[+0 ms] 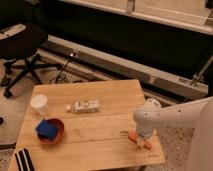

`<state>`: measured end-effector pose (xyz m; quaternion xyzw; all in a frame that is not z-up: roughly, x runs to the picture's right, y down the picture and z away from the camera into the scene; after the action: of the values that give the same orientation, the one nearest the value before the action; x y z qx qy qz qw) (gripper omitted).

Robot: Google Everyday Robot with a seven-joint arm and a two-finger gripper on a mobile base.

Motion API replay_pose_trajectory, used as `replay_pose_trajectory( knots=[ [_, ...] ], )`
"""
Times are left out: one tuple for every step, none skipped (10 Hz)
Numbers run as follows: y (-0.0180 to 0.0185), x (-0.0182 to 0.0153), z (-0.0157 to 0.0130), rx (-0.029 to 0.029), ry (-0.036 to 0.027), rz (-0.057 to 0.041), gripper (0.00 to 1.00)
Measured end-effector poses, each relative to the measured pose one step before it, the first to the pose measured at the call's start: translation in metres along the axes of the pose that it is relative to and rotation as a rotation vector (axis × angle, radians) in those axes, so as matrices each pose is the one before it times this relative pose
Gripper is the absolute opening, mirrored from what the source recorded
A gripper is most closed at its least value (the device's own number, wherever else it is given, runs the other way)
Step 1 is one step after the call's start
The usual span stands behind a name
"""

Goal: Drag the pepper across the table

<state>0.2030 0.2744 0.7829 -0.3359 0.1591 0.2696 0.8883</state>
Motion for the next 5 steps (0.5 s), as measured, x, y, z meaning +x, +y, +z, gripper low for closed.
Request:
replay_pose_trajectory(
  knots=[
    [0.00058,0.00326,-0.00017,-0.00067,0.00115,0.00649,0.22],
    [0.00068,0.00351,-0.00003,-0.00165,0.0006,0.00731,0.24],
    [0.00038,0.00171,-0.00004,-0.00169,-0.00097,0.00433,0.31],
    [0.00063,0.00233,0.00011,-0.00377,-0.00155,0.00552,0.44],
    [0.00019,0.00076,0.0002,-0.00101,0.00026,0.00138,0.49]
  ],
)
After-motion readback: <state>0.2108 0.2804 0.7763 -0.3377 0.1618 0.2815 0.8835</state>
